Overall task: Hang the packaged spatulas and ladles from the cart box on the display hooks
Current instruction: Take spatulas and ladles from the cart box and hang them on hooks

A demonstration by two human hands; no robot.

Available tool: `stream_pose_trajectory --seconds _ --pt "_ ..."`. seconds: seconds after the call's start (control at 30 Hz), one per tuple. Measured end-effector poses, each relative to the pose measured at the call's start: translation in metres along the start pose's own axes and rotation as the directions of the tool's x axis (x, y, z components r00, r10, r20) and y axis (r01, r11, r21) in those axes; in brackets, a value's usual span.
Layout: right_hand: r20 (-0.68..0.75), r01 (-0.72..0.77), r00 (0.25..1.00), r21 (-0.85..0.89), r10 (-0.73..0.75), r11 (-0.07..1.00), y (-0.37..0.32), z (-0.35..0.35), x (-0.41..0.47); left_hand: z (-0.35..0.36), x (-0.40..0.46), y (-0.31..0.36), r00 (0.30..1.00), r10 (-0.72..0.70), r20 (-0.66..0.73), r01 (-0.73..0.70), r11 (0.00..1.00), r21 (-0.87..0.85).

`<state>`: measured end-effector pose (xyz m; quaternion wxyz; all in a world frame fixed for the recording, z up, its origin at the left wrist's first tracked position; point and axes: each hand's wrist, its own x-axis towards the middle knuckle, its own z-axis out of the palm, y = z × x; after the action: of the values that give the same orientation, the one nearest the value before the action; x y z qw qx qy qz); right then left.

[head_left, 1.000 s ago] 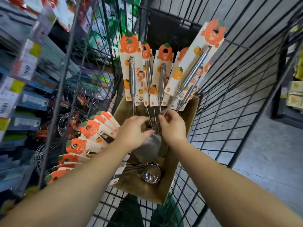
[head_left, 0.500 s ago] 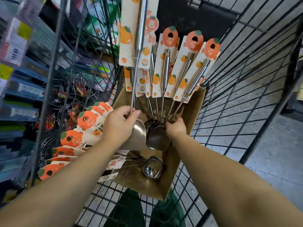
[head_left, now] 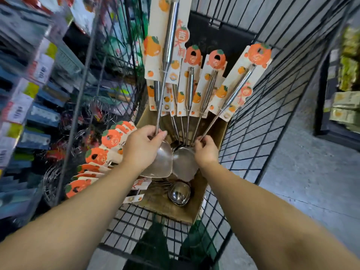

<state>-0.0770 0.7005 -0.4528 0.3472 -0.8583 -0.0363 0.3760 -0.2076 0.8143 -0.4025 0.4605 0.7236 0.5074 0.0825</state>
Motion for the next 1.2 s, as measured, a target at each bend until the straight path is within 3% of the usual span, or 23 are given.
stream_pose_trajectory --seconds 0.23,0.43,0.53,0.73,0.87,1.07,1.2 --pt "0.015 0.248 0.969 -0.002 -0.248 0.969 -0.059 -0.047 -0.076 -0.047 -0.03 0.062 0.996 0.079 -0.04 -0.079 0.997 -0.006" --pt "0.071 0.532 0.842 0.055 -0.534 0.845 -0.14 -0.089 -0.159 -0.099 -0.075 0.125 0.955 0.216 -0.203 -0.229 0.973 -0.041" --pt "0.057 0.664 0.74 0.098 -0.67 0.742 -0.171 -0.11 -0.206 -0.134 -0.122 0.16 0.912 0.242 -0.33 -0.285 0.955 -0.086" --pt "0.063 0.862 0.47 0.183 -0.881 0.473 -0.195 -0.144 -0.328 -0.207 -0.258 0.206 0.724 0.237 -0.648 -0.365 0.929 -0.067" --pt "0.072 0.922 0.277 0.262 -0.958 0.286 -0.2 -0.152 -0.423 -0.249 -0.352 0.215 0.6 0.231 -0.766 -0.404 0.914 -0.041" --pt "0.123 0.914 0.016 0.4 -0.992 0.065 -0.196 -0.14 -0.567 -0.309 -0.492 0.197 0.415 0.202 -0.887 -0.402 0.916 0.02" --pt "0.178 0.842 -0.113 0.539 -0.977 0.0 -0.176 -0.117 -0.669 -0.352 -0.596 0.17 0.258 0.205 -0.944 -0.339 0.934 0.11"
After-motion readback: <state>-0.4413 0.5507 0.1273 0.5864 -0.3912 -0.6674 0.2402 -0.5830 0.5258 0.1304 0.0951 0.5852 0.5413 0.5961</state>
